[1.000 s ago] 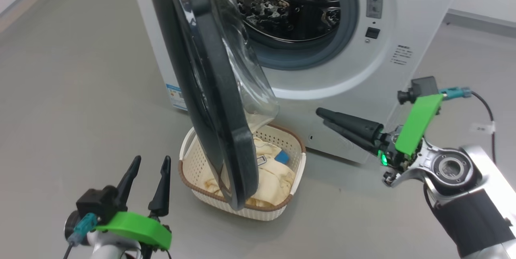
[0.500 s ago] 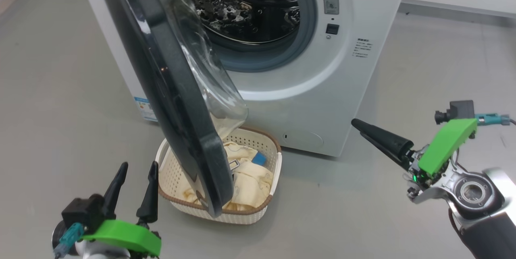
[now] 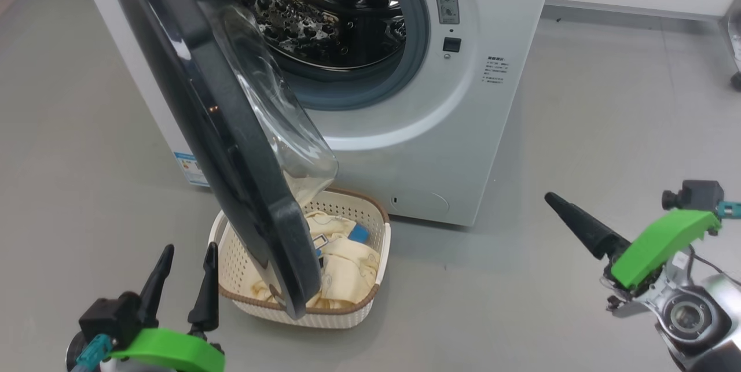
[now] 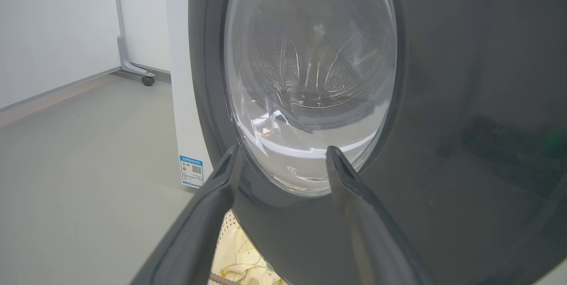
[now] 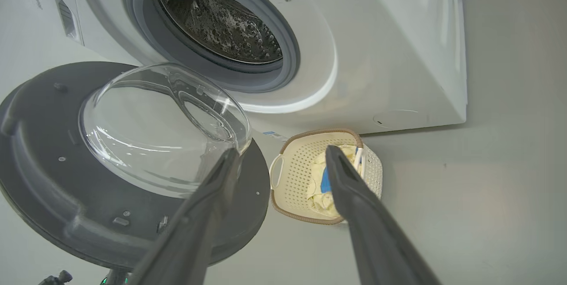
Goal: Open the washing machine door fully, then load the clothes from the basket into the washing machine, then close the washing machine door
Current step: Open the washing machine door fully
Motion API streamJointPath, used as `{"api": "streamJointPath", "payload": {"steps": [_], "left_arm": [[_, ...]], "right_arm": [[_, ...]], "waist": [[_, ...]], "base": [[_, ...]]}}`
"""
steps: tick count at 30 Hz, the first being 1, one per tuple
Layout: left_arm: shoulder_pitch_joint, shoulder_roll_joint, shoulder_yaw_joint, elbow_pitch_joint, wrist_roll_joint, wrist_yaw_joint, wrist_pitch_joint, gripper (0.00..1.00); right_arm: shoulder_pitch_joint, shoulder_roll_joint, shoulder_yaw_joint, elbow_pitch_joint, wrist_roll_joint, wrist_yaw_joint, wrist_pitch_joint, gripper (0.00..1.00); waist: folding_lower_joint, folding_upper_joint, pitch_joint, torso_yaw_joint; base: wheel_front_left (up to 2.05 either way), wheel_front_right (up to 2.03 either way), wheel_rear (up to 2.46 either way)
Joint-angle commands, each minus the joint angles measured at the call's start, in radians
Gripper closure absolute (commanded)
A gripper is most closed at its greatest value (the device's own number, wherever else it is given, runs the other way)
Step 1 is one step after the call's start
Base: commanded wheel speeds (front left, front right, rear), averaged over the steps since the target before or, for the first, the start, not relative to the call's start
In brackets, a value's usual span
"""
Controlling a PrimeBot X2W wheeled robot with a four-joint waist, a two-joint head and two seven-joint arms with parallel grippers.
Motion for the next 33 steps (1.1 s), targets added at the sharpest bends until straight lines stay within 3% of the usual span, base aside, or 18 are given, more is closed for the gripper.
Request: {"api": "streamJointPath", "payload": {"steps": [1,12,17,27,33], "left_arm": [[-0.022,0.013,0.043,-0.034,0.008,0.000,-0.014,0.00],[-0.008,0.009,0.050,-0.037,0.013,0.000,-0.014,0.00],[-0.005,0.007,0.052,-0.038,0.014,0.000,-0.014,0.00],[-0.003,0.005,0.054,-0.039,0.017,0.000,-0.014,0.00],[-0.005,0.005,0.053,-0.037,0.017,0.000,-0.014,0.00]], "right_arm": [[-0.012,-0.055,0.033,-0.015,-0.038,0.010,-0.055,0.00],[-0.022,-0.144,0.211,0.115,-0.138,0.010,-0.408,0.00],[-0.034,-0.159,0.229,0.173,-0.214,0.010,-0.463,0.00],[0.061,-0.060,-0.086,0.112,-0.507,0.010,-0.464,0.00],[0.119,-0.021,-0.158,0.084,-0.600,0.010,-0.465,0.00]], "waist": [[0.0000,0.0000,-0.002,-0.002],[0.0000,0.0000,-0.013,-0.009],[0.0000,0.0000,-0.016,-0.011],[0.0000,0.0000,-0.015,-0.012],[0.0000,0.0000,-0.016,-0.004]], "base": [[0.00,0.00,0.00],[0.00,0.00,0.00],[0.00,0.00,0.00],[0.00,0.00,0.00],[0.00,0.00,0.00]]}}
